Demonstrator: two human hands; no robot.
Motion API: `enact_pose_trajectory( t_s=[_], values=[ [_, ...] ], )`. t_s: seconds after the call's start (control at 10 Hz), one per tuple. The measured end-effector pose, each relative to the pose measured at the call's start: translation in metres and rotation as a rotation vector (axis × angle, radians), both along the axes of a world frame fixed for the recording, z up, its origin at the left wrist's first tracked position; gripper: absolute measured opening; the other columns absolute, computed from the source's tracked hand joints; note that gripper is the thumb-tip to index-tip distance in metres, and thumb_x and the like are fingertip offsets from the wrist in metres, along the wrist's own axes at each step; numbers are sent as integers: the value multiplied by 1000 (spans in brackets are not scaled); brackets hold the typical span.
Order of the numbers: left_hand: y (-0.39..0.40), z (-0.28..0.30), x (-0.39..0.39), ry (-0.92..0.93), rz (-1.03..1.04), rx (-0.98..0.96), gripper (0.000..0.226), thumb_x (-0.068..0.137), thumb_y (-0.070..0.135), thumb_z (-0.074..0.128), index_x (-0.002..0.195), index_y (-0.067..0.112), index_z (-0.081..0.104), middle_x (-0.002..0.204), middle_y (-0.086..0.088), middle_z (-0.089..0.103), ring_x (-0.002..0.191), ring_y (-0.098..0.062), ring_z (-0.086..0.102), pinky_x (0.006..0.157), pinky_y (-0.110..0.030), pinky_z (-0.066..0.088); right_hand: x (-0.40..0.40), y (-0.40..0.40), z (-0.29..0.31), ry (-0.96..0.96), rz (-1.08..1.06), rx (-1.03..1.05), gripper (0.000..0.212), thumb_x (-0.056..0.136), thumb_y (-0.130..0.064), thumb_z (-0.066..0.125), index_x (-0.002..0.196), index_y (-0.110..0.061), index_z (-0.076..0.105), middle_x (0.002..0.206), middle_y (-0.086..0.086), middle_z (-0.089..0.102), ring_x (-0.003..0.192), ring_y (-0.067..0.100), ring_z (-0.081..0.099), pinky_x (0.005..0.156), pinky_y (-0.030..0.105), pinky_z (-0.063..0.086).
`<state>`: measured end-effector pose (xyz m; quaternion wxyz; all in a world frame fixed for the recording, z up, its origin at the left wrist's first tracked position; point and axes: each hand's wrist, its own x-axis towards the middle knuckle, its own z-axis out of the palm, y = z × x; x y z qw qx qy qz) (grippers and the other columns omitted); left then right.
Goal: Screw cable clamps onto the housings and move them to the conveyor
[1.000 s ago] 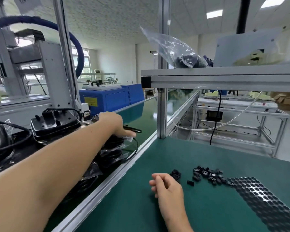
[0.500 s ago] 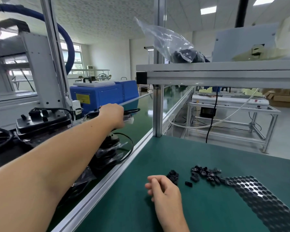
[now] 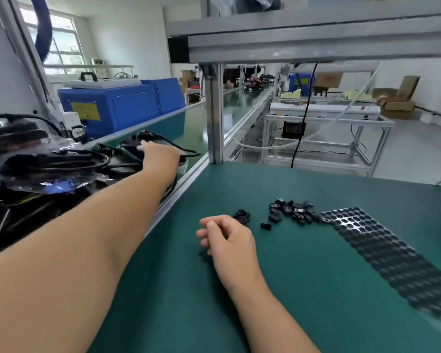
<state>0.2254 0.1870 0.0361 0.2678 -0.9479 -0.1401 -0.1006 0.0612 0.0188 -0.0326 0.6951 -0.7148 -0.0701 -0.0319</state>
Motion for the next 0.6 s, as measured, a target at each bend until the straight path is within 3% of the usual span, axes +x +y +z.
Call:
enact_pose_trajectory(
  t_s=[0.1,0.2,0.4,0.5,0.6],
  values=[
    [0,-2,-2,17,-67,81,36,88,7,56,124,6,57,123,-16,63,113,-38,59,100,-58,41,2,2,1,-4,4,-3,23,93,-11,50,83,-19,68,73,-5,70,59,0,57,58,20,49],
    [-5,-4,-2,92,-36,158,35,91,10,53,126,12,59,128,-11,62,114,-37,59,97,-60,42,3,2,2,-1,3,3,23,93,-11,49,82,-20,68,72,-5,70,59,0,58,57,20,49],
    [-6,9,-5,236,91,28,42,88,28,52,127,15,54,130,-10,58,116,-37,56,97,-57,44,2,1,3,14,14,27,23,93,-12,50,82,-21,68,72,-6,70,59,-2,57,57,15,46],
    [-5,10,-4,233,104,-51,59,88,30,49,143,11,37,134,-13,54,119,-39,53,100,-59,40,1,0,2,8,21,33,23,93,-12,49,83,-21,68,72,-6,70,59,-3,57,56,15,46],
    [-9,-1,-11,83,45,-42,80,91,28,51,153,7,5,137,-19,50,124,-41,47,104,-59,35,0,0,3,20,23,36,23,93,-11,49,83,-19,68,70,-7,69,57,-3,56,55,14,46]
  ],
)
